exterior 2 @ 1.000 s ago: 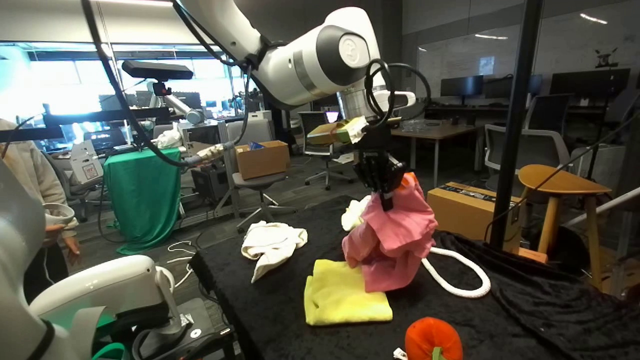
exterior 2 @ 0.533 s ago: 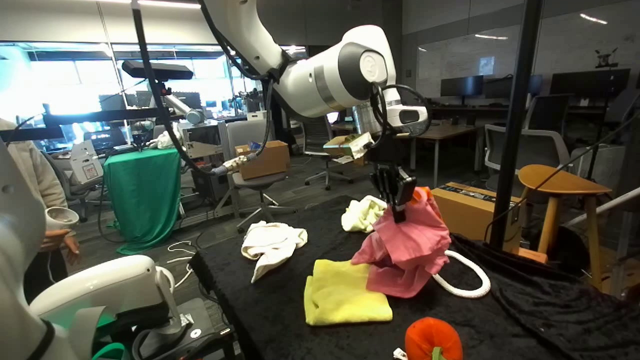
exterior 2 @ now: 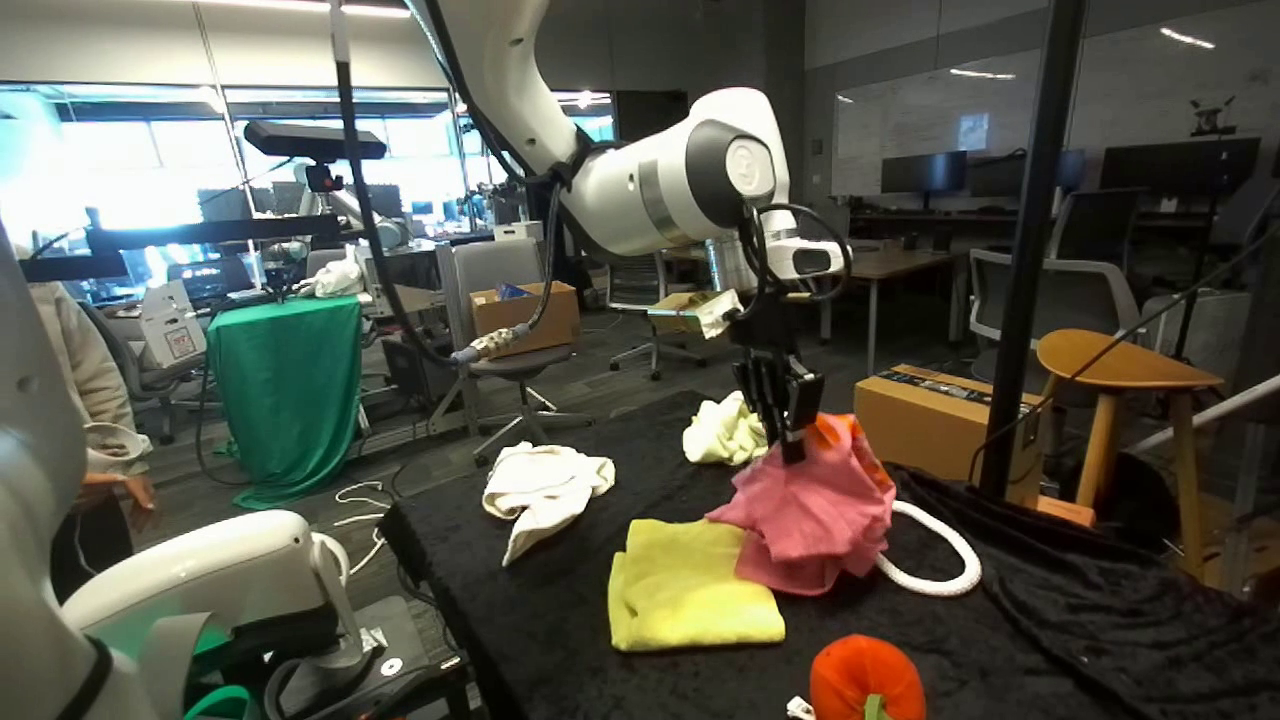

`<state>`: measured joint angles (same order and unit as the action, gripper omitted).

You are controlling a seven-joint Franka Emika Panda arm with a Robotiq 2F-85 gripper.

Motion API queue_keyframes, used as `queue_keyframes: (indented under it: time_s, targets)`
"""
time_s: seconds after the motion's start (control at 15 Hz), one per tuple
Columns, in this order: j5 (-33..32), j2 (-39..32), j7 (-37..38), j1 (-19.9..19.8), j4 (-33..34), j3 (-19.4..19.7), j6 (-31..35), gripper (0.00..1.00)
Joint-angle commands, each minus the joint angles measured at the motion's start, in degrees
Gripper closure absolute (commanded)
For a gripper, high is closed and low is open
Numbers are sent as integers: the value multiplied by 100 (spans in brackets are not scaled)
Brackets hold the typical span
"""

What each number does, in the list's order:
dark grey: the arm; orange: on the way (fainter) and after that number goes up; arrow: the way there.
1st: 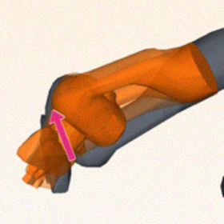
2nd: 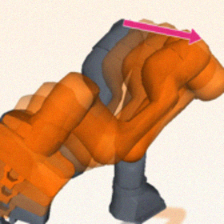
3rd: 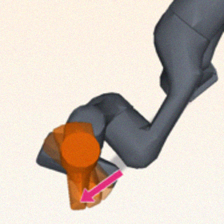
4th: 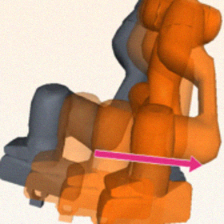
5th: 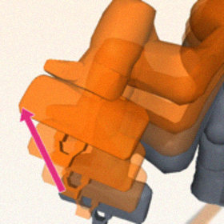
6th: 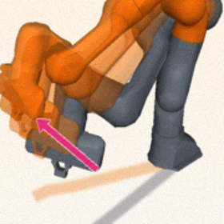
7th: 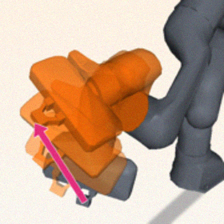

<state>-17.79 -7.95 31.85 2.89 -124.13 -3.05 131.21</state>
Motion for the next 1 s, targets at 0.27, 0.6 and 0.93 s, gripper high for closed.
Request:
queue_keyframes:
  time_s: [0.27,0.6,0.93]
  targets:
    - [-65,70,-136,72,-79,237,-277,9]
    - [482,593,-1059,0,-743,178,-699,0]
    - [648,987,-1179,83,-1310,34,-1019,0]
